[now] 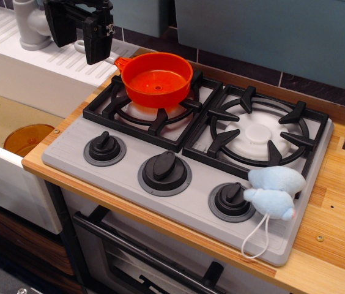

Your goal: End effector reaching pot or pan

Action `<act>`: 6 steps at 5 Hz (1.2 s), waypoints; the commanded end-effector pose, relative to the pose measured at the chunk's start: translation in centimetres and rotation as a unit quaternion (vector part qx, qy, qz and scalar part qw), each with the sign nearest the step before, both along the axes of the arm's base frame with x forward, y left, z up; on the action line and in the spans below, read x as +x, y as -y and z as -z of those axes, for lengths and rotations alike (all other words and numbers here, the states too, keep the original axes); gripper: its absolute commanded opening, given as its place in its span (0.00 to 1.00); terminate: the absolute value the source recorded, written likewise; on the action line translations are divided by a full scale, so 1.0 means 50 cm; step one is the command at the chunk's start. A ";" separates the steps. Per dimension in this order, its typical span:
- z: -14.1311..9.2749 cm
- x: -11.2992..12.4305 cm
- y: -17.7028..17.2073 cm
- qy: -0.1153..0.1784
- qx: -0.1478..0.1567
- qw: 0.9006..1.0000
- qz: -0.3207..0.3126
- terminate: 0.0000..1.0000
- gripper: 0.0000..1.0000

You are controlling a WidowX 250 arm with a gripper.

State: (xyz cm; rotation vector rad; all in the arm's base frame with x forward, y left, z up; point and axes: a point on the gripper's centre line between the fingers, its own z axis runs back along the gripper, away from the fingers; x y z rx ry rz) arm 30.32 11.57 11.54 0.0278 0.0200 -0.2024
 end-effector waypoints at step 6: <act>0.010 0.133 0.143 0.045 -0.011 0.999 -0.004 0.00 1.00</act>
